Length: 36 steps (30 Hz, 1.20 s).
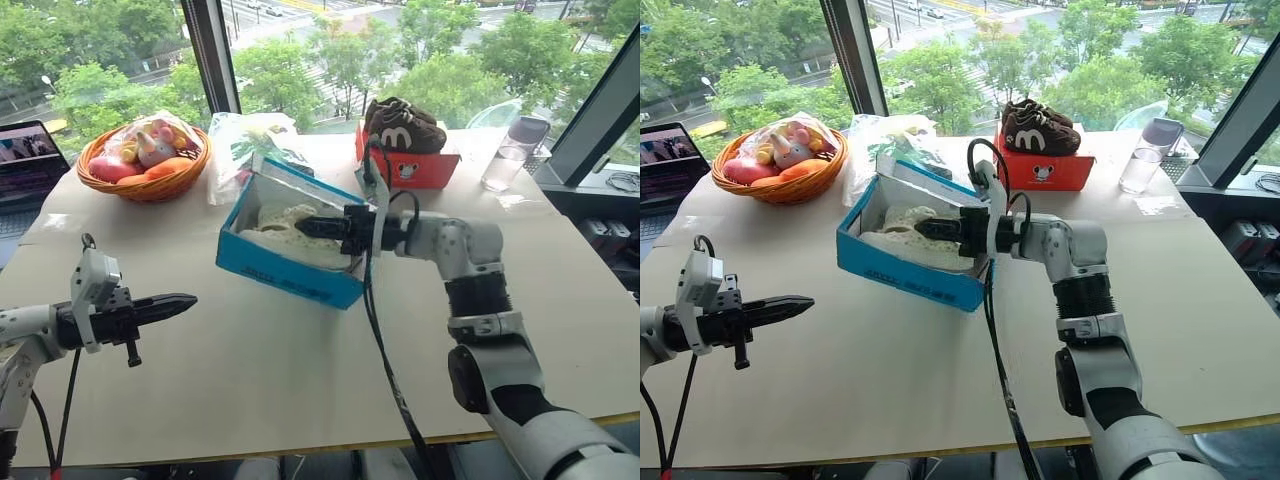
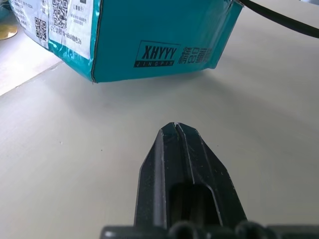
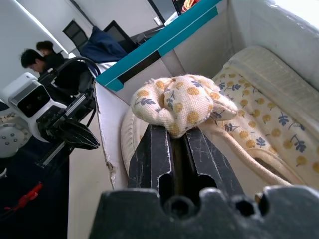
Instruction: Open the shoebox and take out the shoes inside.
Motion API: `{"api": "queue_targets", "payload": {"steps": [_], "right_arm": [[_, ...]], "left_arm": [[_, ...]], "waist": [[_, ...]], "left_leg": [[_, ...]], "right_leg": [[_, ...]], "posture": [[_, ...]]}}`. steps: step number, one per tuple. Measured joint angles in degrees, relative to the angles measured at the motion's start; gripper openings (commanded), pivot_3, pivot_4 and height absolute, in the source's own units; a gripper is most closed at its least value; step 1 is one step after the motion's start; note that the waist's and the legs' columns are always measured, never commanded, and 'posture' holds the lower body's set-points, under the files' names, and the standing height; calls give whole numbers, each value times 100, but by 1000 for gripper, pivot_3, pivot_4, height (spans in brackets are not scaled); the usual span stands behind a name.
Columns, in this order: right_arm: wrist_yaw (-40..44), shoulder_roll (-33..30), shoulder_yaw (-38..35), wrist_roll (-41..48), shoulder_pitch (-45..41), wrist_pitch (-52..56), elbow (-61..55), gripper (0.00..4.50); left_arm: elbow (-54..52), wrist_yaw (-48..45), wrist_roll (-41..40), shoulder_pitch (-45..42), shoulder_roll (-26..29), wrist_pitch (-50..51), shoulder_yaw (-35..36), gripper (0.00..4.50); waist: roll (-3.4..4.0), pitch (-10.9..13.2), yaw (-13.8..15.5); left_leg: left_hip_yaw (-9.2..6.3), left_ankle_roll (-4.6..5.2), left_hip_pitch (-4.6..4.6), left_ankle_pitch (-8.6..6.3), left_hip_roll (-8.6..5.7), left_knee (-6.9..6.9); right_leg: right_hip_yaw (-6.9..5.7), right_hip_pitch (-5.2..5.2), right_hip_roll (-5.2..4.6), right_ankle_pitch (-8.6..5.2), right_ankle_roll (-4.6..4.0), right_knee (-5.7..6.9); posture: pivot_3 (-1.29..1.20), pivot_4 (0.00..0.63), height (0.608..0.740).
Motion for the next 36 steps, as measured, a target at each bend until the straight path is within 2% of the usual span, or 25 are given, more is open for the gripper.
{"api": "queue_targets", "payload": {"steps": [3, 7, 12, 18, 23, 28, 32, 35, 36], "right_arm": [[48, -424, 867, -607, 37, -589, -650, 9], [-6, -636, 1474, -1122, 33, -985, -1020, 9], [-79, -782, 1680, -1481, -211, -1177, -1145, 9], [55, -1240, 2050, -1976, -485, -1569, -1556, 9], [428, -1460, 2277, -1975, -440, -1576, -2232, 9], [459, -1318, 2212, -1747, -430, -1470, -2303, 9], [531, -1436, 2167, -1715, -502, -1494, -2189, 9], [481, -1747, 2606, -2332, -531, -1956, -2090, 9], [441, -1869, 2972, -2776, -517, -2297, -1964, 9]], "left_arm": [[-12, -1, 0, -2, 0, 0, 0, 0], [-14, -1, 1, -4, 0, 2, 0, 0], [-20, 2, 0, -15, 0, 8, -1, 0], [-35, 12, 1, -30, 0, 14, -5, 0], [-71, 26, 1, -52, 0, 22, -9, 0], [-105, 50, 1, -57, 0, 26, -18, 0], [-106, 53, 4, -60, 0, 28, -27, 0], [-107, 59, 18, -106, 0, 28, -66, 0], [-107, 68, 27, -134, 0, 29, -84, 0]], "waist": [[1, 0, 1], [0, 1, 2], [0, 3, 5], [0, 3, 8], [0, 5, -12], [0, 5, 5], [0, 5, 21], [-1, 4, 51], [-1, 4, 54]], "left_leg": [[1, 0, -1, 0, 0, 0], [0, 0, -1, 0, 0, 1], [1, 0, -4, 0, 0, 1], [1, 0, -5, 0, 0, 1], [1, 0, -3, 0, 2, 1], [1, 0, -2, 0, 1, 2], [1, 0, -4, 0, 1, 2], [1, 0, 1, 0, 0, 3], [3, -1, 1, 1, 0, 4]], "right_leg": [[-1, -1, 0, -1, 1, -1], [-1, -1, -1, 0, 1, -1], [-1, -4, 0, 0, 0, -1], [-1, -5, -1, 0, 1, -3], [-1, -5, -1, 0, 1, -1], [-1, -3, -1, 0, 0, 0], [-1, -3, -2, 0, 0, -2], [-3, 2, -2, -1, 1, -3], [-3, 2, -3, -1, 2, -3]], "posture": [[0, 150, 740], [0, 150, 740], [0, 150, 740], [0, 150, 740], [0, 150, 740], [0, 150, 740], [0, 150, 740], [0, 150, 740], [0, 150, 740]]}}
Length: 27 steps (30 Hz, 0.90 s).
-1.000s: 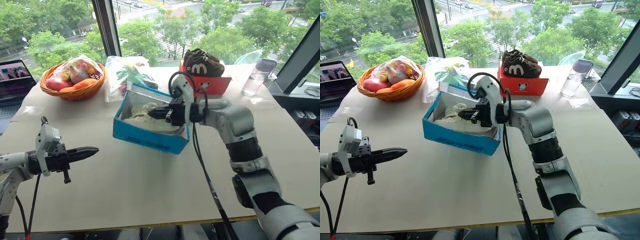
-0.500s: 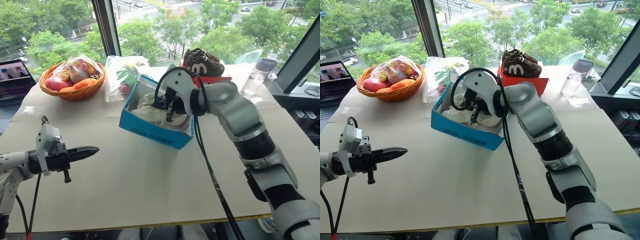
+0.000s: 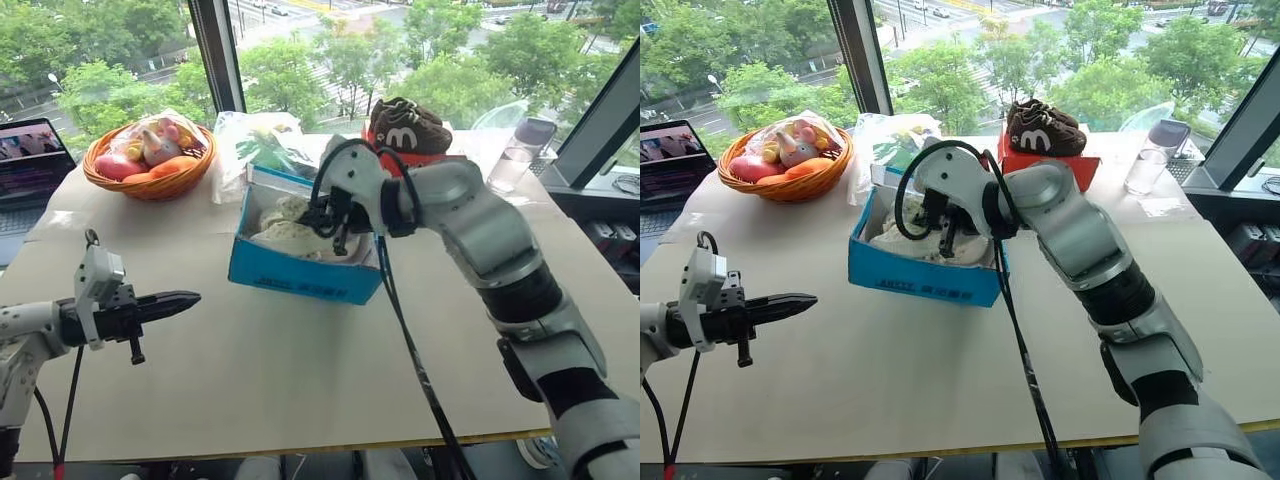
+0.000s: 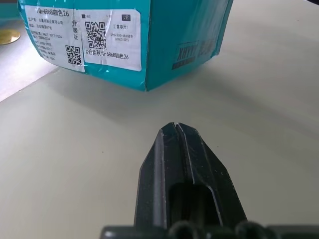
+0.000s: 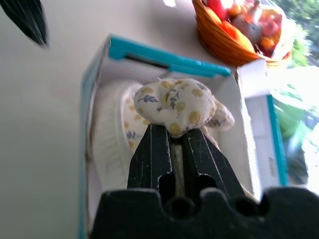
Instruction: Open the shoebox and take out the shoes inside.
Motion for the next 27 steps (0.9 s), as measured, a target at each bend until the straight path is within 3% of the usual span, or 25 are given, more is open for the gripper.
{"api": "queue_targets", "payload": {"steps": [6, 14, 19, 27], "right_arm": [[118, -139, 266, -427, -12, -536, 302, 9], [206, 259, -541, -1, -291, -76, 353, 9], [361, 146, -1262, 402, -745, 122, 92, 9], [366, 139, -1426, 703, -763, 462, 126, 9]], "left_arm": [[-7, 29, 60, -18, 0, 2, -11, 0], [-44, 61, 70, 5, -21, 2, -26, 0], [-57, 67, 74, 20, -23, 2, -52, 0], [-46, 55, 81, -40, -23, -2, -93, 0]], "waist": [[1, 7, -22], [1, 14, -58], [2, 18, -11], [2, 18, -34]], "left_leg": [[0, -1, -10, 1, 1, -1], [2, -3, -6, 2, 2, 1], [3, -4, -7, -1, 1, -1], [4, -5, -2, 0, 2, 2]], "right_leg": [[1, -10, 0, 1, -2, 1], [2, -9, 1, 5, -6, 5], [1, -6, -2, 2, -3, 0], [2, -4, -1, 4, -5, 5]], "posture": [[0, 150, 740], [0, 150, 740], [0, 150, 740], [0, 150, 740]]}}
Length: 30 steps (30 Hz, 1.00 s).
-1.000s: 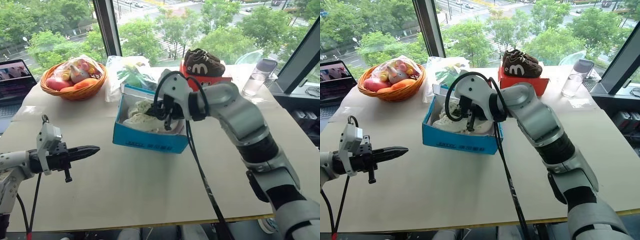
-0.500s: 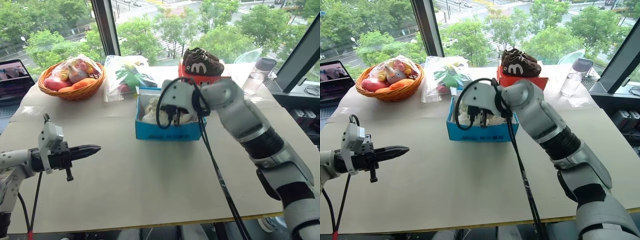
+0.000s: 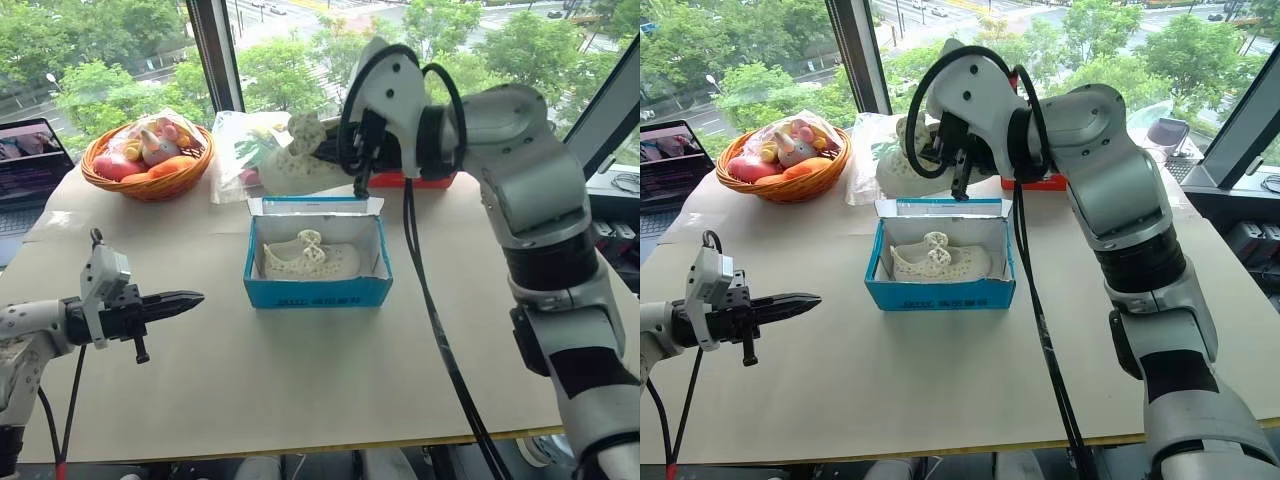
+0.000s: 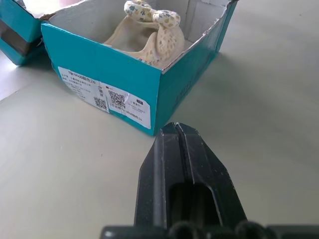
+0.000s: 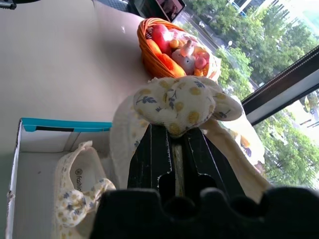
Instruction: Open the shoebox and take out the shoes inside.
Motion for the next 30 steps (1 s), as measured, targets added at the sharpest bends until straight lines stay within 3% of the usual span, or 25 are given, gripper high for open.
{"api": "queue_targets", "payload": {"steps": [5, 11, 14, 22, 30], "right_arm": [[-242, -394, -479, 136, 212, 244, 109, 9], [-857, -1196, -1484, 79, 1260, 294, 484, 9], [-1214, -1230, -1865, 68, 2010, 253, 548, 9], [-2208, -1128, -1911, -478, 3445, -578, 1199, 9], [-2099, -1182, -1822, -555, 4126, -762, 1237, 2770]], "left_arm": [[7, 0, 11, 3, -30, -7, -63, 0], [70, 0, 23, 5, -56, -18, -75, 0], [75, -1, 26, -14, -72, -18, -88, 0], [106, -53, 57, -112, -75, -17, -151, 0], [160, -101, 66, -257, -75, -15, -215, 0]], "waist": [[-1, 0, 50], [-1, -1, 153], [-2, -1, 116], [6, 4, 74], [6, 4, 42]], "left_leg": [[0, 0, -6, 0, -4, 1], [6, 0, -4, 0, -4, 1], [14, 0, -2, 0, -2, 1], [43, 1, 13, 0, -2, 2], [54, 3, 21, -1, -1, 2]], "right_leg": [[-2, 1, -4, -1, 1, -4], [0, 4, -4, 0, 1, -6], [7, 4, -4, 0, 1, -4], [36, 12, -3, 1, 7, -3], [54, 14, 0, 2, 11, -4]], "posture": [[0, 150, 740], [0, 150, 740], [0, 150, 740], [0, 150, 740], [0, 150, 740]]}}
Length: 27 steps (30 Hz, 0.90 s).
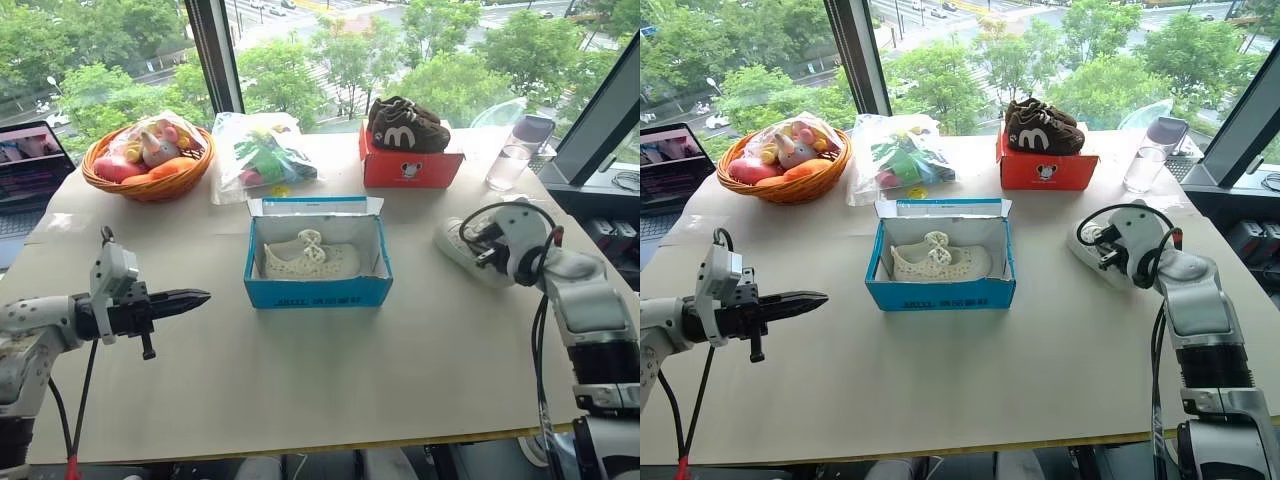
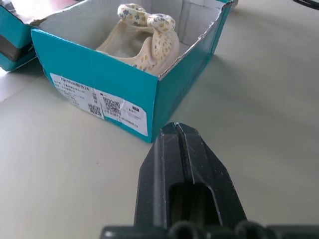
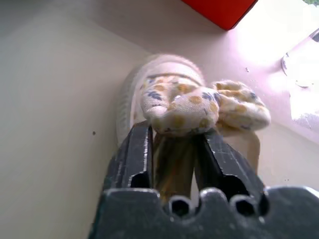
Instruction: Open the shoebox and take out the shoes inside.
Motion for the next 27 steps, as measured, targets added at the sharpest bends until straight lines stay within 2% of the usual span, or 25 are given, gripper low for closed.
{"api": "queue_targets", "payload": {"steps": [5, 10, 13, 15, 17, 20, 22, 25, 27], "right_arm": [[526, -345, 14, 260, 309, 651, -829, 4428], [1022, -1104, 44, 322, 355, 1132, -1490, 4428], [1368, -1196, -30, 728, 124, 1179, -1805, 4428], [1571, -806, -132, 1272, -476, 1193, -2089, 4428], [1606, -99, -176, 1904, -1413, 1273, -2320, 4428], [1524, 511, 145, 2157, -2344, 1287, -2421, 4428], [1524, 792, 615, 2063, -2586, 1259, -2125, 4428], [1532, 1226, 1331, 1781, -2672, 1162, -1233, 4428], [1680, 1270, 1680, 1615, -2641, 1070, -711, 4428]], "left_arm": [[15, -11, 1, -13, 0, 1, -25, 0], [20, -11, 4, -61, 0, 4, -56, 0], [26, 5, 17, -61, 0, 5, -58, 0], [39, 25, 34, -87, -8, 8, -76, 0], [37, 37, 43, -99, -15, 8, -78, 0], [6, 66, 43, -150, -31, 10, -112, 0], [12, 100, 44, -127, -33, 14, -91, 0], [-11, 141, 41, -64, -35, 17, -68, 0], [-21, 159, 39, -16, -34, 17, -45, 0]], "waist": [[0, 0, 0], [0, 0, 25], [0, 0, -10], [0, 1, -76], [1, 1, -124], [-9, -4, -68], [-35, -20, 2], [-44, -24, 52], [-44, -22, 92]], "left_leg": [[1, 0, 2, 0, -1, 2], [3, 0, 3, 0, 0, 2], [7, 0, 5, 0, 2, 2], [15, 0, 9, 0, 6, 2], [18, 0, 19, 0, 15, 2], [17, 0, 21, 0, 19, 2], [17, 0, 15, -1, 16, 3], [18, -1, 6, -1, 7, 7], [18, -1, 1, 0, 5, 7]], "right_leg": [[3, 2, 0, -1, 6, -1], [4, 3, 0, -14, 28, -3], [9, 1, 1, -19, 36, -2], [21, -1, 7, -21, 40, -2], [33, 3, 20, -19, 40, 1], [29, 6, 24, -17, 35, 2], [29, 5, 21, 2, 7, -6], [30, -1, 12, 8, 9, -7], [28, -8, 9, 8, 9, -7]], "posture": [[0, 150, 740], [0, 150, 740], [0, 150, 740], [0, 150, 740], [0, 150, 740], [0, 150, 740], [0, 150, 740], [0, 150, 740], [0, 150, 740]]}}
